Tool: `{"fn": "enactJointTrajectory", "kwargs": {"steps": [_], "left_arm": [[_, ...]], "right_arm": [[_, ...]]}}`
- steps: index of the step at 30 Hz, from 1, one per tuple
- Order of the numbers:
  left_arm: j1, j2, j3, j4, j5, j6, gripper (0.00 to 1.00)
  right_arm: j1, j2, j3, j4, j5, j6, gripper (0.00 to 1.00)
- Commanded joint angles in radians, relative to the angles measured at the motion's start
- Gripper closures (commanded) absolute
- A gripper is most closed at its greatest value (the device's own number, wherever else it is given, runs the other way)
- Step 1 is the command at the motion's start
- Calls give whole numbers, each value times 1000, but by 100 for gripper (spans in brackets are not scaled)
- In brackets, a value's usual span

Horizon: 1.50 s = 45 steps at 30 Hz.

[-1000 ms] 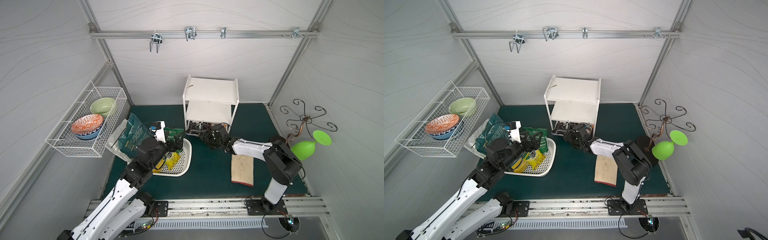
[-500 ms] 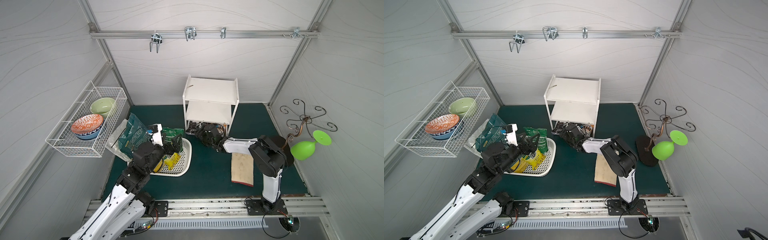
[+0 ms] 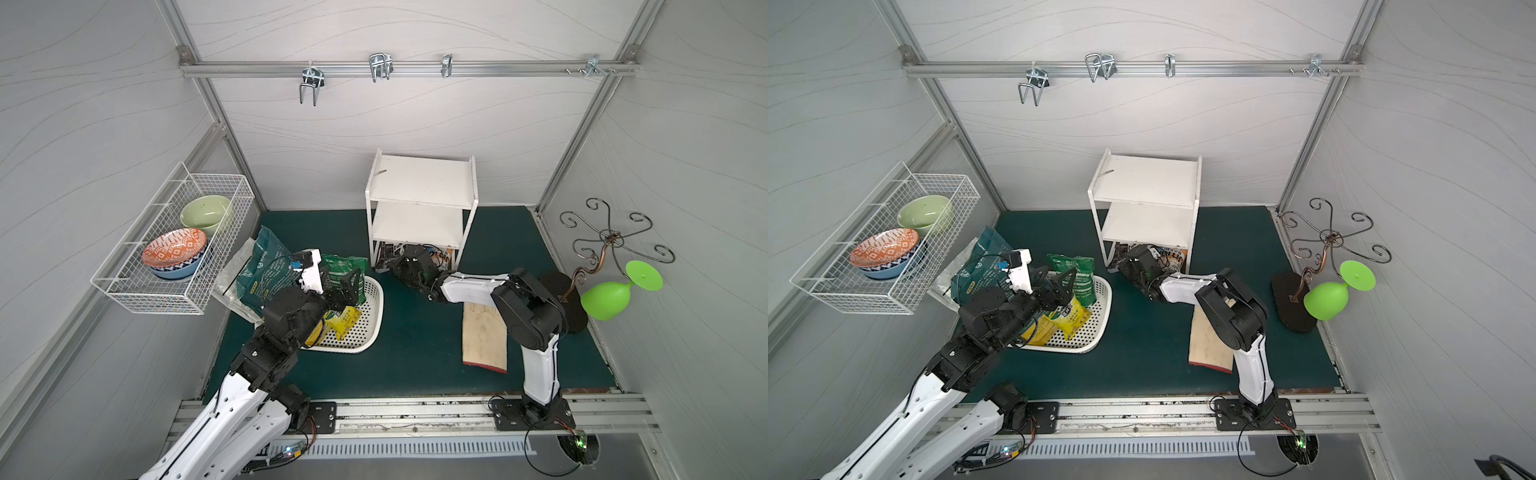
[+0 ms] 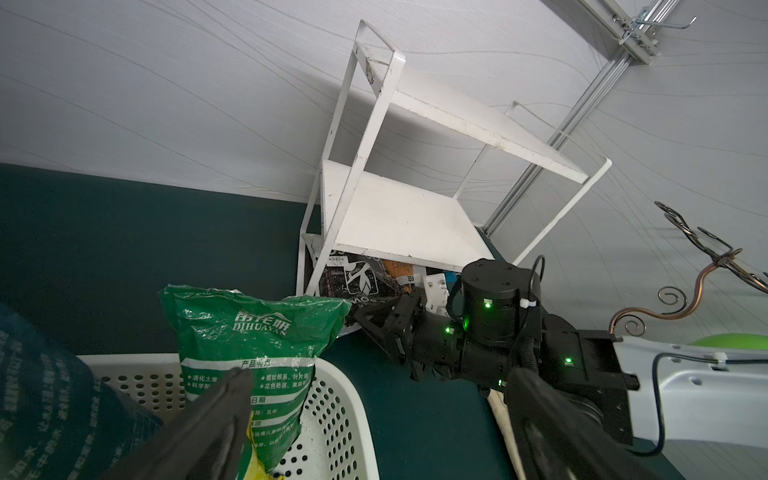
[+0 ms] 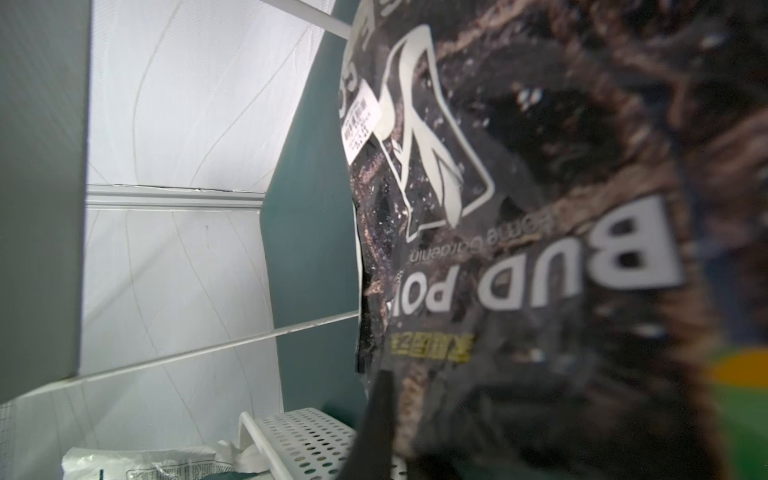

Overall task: Take down the fertilizer bag from the shelf
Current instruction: Pick up the fertilizer bag from the shelf.

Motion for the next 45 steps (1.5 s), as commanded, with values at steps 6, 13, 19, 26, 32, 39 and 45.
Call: {"fn": "enactJointTrajectory", "kwargs": {"steps": [6,13,19,26,32,39,45], "left_arm": [[4,-10,-2,42,-25,12,1],[4,-3,-4,56,-32,0,1],[4,-2,-2,57,-30,-17,1],[3,-5,4,53,-32,-26,1],[3,-1,13,48,-41,-13,1],[4,21,28,45,-56,26,1],[6,43,31,72,-83,37,1]], "right_arm": [[13,-110,-25,43,26,-170,100],[55,-234,-61,-3,36,-338,100],[88,-303,-78,-19,47,-439,100],[113,-361,-102,-53,52,-508,100],[114,-426,-104,-86,37,-552,100],[114,-511,-74,-190,-31,-611,100],[69,-535,5,-344,-228,-595,100]]}}
